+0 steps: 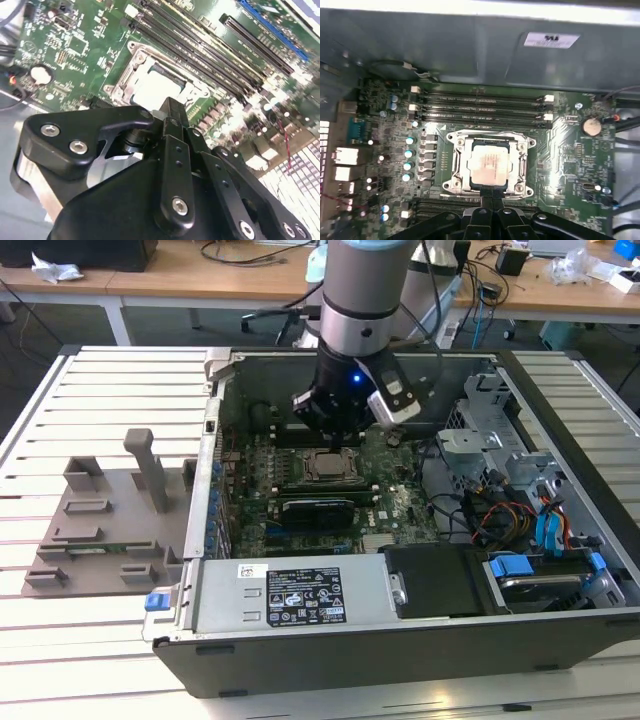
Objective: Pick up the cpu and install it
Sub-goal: 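Install the second cpu locking lever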
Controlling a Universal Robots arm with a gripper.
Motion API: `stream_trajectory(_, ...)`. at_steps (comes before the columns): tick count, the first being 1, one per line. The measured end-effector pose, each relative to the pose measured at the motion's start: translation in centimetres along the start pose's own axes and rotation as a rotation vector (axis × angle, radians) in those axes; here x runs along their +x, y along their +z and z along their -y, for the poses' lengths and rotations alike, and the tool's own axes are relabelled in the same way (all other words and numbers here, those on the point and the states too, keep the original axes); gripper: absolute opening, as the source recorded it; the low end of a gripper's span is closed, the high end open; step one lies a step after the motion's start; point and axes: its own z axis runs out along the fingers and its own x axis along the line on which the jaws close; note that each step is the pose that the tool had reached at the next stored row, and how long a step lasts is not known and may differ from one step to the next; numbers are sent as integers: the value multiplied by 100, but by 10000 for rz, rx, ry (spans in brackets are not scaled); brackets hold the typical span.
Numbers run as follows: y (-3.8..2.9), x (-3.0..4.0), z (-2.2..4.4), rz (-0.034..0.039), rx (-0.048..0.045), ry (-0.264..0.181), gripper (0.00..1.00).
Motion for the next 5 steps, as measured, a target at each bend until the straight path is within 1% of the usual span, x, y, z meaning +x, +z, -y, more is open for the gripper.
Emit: stream_trajectory(5, -6, 1, -1, 1, -2, 1, 11)
